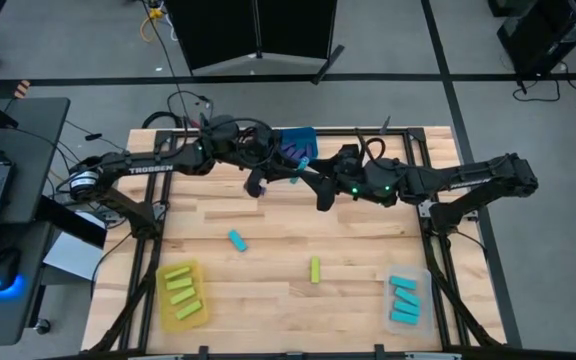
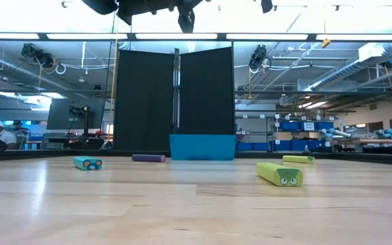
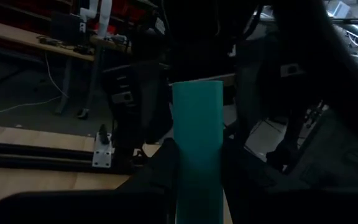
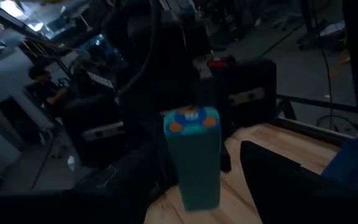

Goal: Sort blocks
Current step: Put the sky blue block into the white bin

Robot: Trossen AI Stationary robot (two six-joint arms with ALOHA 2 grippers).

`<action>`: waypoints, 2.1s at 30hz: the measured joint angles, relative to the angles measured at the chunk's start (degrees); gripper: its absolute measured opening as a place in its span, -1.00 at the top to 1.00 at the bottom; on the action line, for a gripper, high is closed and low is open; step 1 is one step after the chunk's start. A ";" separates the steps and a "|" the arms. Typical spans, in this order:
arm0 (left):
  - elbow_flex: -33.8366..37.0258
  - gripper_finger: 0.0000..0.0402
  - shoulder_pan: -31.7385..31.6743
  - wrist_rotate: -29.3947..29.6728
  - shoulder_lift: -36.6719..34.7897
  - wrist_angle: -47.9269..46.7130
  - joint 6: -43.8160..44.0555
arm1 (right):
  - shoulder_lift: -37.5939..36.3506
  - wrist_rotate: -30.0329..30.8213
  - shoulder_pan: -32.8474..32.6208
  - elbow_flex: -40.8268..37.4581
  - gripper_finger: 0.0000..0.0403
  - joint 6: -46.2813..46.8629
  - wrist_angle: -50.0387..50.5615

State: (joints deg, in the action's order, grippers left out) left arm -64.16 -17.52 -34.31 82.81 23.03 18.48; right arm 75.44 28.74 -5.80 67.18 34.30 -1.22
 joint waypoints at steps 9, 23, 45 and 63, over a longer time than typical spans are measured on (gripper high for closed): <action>0.00 0.52 0.83 0.23 0.00 2.52 1.30 | 0.29 -0.28 0.23 0.00 -0.20 -1.57 -2.97; 0.00 0.52 1.64 1.79 0.00 2.71 2.07 | 0.37 -2.94 1.78 0.00 0.40 -7.88 -6.00; 0.00 -0.07 1.68 16.46 -0.01 -7.44 -11.78 | -1.56 -5.21 -1.58 11.33 0.40 -5.22 18.60; 0.00 0.94 -2.36 23.35 0.04 -23.13 -21.09 | -1.65 -6.30 -14.82 18.32 0.40 12.92 52.00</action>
State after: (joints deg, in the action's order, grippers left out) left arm -64.16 -19.88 -10.96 82.85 -0.10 -2.61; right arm 73.79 22.44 -20.63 85.49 47.23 50.78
